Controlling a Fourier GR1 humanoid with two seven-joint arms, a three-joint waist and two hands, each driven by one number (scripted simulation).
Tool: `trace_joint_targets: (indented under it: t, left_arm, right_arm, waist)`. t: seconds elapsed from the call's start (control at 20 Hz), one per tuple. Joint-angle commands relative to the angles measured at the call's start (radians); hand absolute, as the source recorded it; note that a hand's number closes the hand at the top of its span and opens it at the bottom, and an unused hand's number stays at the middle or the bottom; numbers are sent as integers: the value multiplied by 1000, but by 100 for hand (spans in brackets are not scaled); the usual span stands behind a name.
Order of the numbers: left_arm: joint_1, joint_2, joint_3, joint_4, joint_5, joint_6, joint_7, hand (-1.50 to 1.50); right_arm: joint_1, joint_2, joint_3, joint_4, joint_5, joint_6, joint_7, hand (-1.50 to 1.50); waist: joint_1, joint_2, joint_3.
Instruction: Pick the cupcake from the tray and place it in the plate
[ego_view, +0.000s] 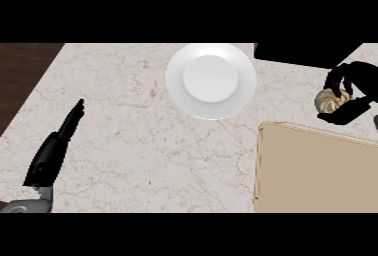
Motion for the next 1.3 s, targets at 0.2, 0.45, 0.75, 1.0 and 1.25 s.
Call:
trace_joint_targets:
  t: [0.2, 0.45, 0.75, 1.0, 1.25]
  left_arm:
    - [-11, -17, -7, 32, -20, 21, 1, 0]
    - [10, -16, 3, 24, -16, 23, 11, 0]
    - [61, 11, 50, 24, 5, 18, -20, 0]
    - [55, -3, 47, 15, -14, 39, 19, 0]
    - [101, 13, 71, 17, -5, 24, -37, 0]
  right_arm:
    - [-209, 8, -61, 196, 40, -221, -191, 150]
    - [-297, 27, -122, 256, -23, -297, -418, 150]
    - [-420, 87, -144, 401, -100, -154, -620, 150]
    - [-564, 219, -111, 486, -63, -174, -604, 150]
    - [-643, 321, -109, 575, -50, -181, -568, 150]
  waist:
    - [-22, -3, 0]
    - [-55, -20, -1]
    - [-85, -33, -5]
    - [-111, -41, -6]
    - [-124, -45, -7]
